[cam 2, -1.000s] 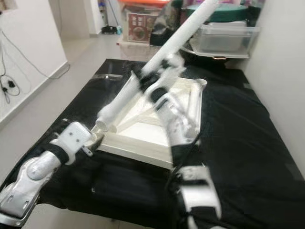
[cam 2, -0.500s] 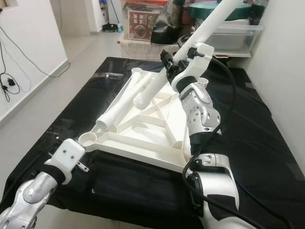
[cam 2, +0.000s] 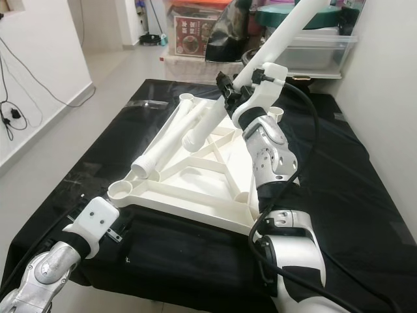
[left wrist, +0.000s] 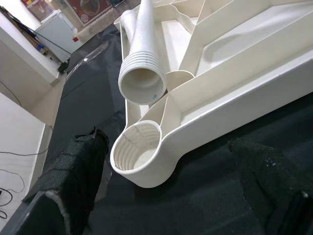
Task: Building children table
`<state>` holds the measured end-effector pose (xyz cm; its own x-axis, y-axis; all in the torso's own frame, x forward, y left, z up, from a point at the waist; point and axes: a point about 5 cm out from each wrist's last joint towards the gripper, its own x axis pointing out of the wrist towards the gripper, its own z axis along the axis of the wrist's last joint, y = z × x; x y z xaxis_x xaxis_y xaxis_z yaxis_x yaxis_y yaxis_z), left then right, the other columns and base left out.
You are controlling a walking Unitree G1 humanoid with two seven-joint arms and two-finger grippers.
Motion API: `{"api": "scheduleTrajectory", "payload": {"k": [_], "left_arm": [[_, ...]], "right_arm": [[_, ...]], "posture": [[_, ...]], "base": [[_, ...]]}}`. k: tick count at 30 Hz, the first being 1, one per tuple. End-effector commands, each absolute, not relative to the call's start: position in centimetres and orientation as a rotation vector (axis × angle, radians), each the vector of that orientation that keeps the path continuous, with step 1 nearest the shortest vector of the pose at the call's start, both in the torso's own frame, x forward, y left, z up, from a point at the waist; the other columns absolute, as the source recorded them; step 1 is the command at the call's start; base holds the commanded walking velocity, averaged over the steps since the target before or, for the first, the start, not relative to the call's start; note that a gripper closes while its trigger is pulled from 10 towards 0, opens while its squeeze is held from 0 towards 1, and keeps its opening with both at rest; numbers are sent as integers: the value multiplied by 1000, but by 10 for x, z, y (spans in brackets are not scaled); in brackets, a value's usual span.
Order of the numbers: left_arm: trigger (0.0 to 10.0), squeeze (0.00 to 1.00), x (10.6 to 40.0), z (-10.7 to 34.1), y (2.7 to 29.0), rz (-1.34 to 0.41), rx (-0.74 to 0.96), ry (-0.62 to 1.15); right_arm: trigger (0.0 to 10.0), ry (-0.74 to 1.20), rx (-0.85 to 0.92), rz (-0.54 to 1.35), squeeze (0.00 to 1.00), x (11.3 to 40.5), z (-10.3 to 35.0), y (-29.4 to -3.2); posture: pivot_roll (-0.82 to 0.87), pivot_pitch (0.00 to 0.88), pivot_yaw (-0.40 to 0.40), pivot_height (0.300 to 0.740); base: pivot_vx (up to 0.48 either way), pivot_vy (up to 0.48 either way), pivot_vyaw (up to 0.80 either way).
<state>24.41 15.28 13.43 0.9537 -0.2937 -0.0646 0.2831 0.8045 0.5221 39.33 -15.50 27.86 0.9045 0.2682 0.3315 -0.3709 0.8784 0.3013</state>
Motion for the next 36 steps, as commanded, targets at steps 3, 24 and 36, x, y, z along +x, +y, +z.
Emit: {"api": "scheduleTrajectory", "payload": {"k": [3,24,36], "left_arm": [[10000,0,244,128,150,-307,560,-2],[10000,0,245,147,146,-461,384,-55],[10000,0,244,184,154,-648,328,-119]], "right_arm": [[0,-313,355,369,0,393,282,-151],[0,-468,367,1044,0,344,297,-112],[0,-403,291,1402,0,319,285,-91]], "posture": [[99,0,-54,740],[110,0,-53,740],[124,0,-60,740]], "base": [[0,0,0],[0,0,0],[0,0,0]]}}
